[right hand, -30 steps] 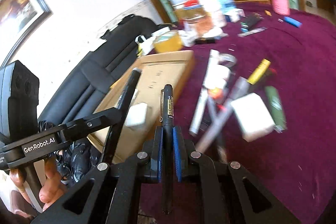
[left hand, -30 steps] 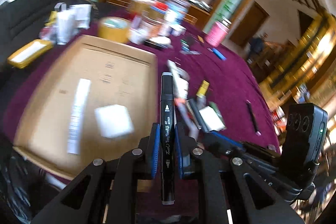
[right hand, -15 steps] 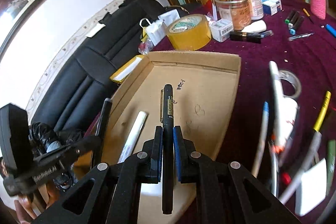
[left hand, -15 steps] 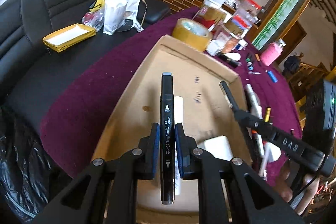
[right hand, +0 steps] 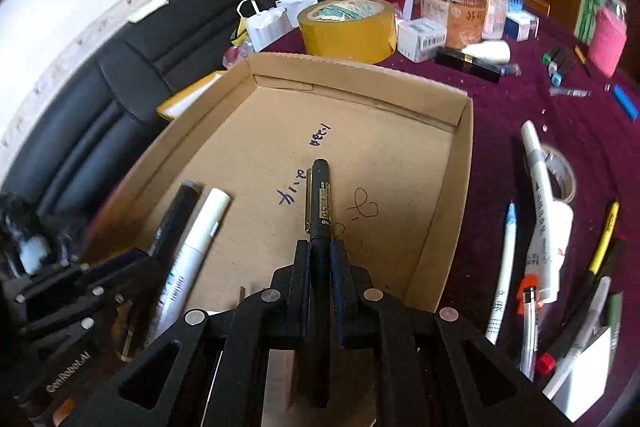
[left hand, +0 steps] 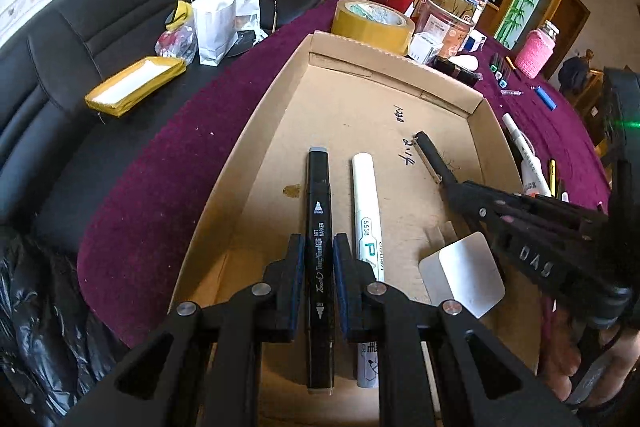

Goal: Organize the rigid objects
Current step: 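Lower both black markers into the tray and open both grippers, then move both grippers back over the pens on the table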

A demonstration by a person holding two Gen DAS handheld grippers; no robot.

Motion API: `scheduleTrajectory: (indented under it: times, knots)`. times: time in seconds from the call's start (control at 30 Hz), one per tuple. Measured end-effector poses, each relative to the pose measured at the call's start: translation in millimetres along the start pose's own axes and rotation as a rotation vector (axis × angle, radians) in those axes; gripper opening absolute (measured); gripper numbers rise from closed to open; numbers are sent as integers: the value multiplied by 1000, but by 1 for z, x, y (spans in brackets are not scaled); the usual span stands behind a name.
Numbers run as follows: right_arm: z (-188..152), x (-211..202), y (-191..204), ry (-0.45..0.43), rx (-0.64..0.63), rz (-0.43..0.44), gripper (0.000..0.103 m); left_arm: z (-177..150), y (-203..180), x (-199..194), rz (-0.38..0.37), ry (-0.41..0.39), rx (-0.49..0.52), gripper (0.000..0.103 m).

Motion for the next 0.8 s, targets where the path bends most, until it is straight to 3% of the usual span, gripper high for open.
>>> scheduleTrajectory:
  times: [0.13, 0.17, 0.2, 0.27, 0.3, 0.33, 0.53, 0.67, 0.8]
  knots:
    - [-2, 1, 2, -6, -24, -28, 12, 0, 3, 0, -9, -20, -27, 16]
    - [-1, 0, 1, -4, -23, -19, 12, -1, 5, 2, -5, -25, -35, 29]
    - [-2, -1, -3, -1, -9, 3, 14, -2, 6, 3, -7, -34, -36, 34]
    - [-5, -8, -10, -4, 20, 43, 26, -5, 2, 2, -5, -60, -22, 38]
    - [-8, -16, -17, -22, 36, 63, 40, -7, -1, 1, 0, -65, -18, 45]
    - [-12, -25, -23, -44, 50, 81, 48, -9, -5, -2, -4, -80, -19, 48]
    - [-49, -87, -66, -184, 119, 198, 65, -16, -54, -41, 24, -254, 57, 62]
    - [-84, -110, -101, -215, 181, 232, 67, -24, -113, -52, -80, -289, 146, 72]
    - [-115, -115, -130, -195, 236, 205, 67, -35, -163, -35, -204, -215, 185, 72]
Point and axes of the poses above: each gripper's, at about its wrist camera, not at the fingertips, and x roughly the way its jaws point, y to its left, z to its top, the point moved 1 cm from there along x, roughly the way its jaws point, and after that the axes turned 14 degrees about -z, right-handed, at the moved point
